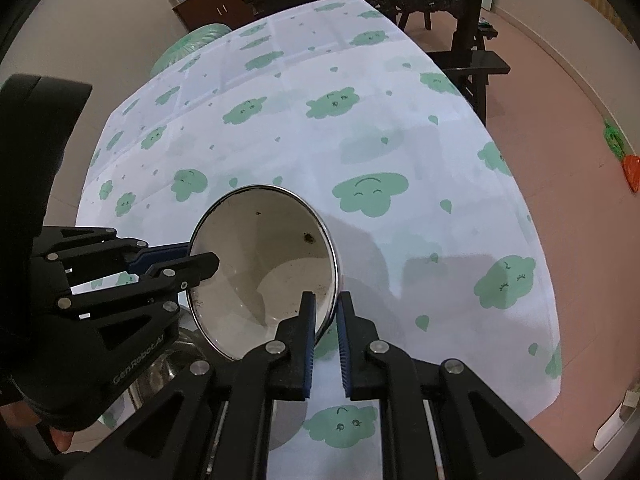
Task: Organize plates and bowls
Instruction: 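Lift the white enamel bowl with both tools and carry it over the steel stack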
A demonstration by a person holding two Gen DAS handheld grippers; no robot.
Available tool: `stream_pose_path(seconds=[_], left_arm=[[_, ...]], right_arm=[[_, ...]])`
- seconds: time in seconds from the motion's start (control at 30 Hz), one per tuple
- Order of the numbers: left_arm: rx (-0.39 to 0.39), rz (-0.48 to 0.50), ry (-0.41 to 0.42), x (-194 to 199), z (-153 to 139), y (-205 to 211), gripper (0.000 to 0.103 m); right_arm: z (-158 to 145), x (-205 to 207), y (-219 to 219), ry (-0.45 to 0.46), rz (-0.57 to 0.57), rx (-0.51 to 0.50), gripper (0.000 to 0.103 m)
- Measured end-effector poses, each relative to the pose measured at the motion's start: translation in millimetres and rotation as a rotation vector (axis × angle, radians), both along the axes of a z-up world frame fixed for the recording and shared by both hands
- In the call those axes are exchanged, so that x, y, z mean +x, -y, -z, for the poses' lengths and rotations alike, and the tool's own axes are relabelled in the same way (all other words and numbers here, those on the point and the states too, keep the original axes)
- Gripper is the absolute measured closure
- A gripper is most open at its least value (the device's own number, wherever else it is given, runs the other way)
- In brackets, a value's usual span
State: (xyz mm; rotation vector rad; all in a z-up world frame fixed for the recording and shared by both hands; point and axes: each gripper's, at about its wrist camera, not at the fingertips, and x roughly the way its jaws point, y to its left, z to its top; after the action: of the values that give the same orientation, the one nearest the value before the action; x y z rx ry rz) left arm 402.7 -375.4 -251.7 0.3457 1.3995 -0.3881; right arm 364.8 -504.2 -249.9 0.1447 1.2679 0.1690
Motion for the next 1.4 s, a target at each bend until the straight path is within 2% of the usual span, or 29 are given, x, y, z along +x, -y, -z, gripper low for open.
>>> stream_pose_path(seconds=[0.77,1.4], left_arm=[[-0.025,-0.033,0.043,-22,-33,-21,0.096],[-0.035,-0.06,0.05,-44,-45,-52,0.096]], right_arm=[[-38,-21,-18,0.058,-0.033,-0.013,0.091],[-47,-41,-45,0.058,-0.076,-0.013,0.091]])
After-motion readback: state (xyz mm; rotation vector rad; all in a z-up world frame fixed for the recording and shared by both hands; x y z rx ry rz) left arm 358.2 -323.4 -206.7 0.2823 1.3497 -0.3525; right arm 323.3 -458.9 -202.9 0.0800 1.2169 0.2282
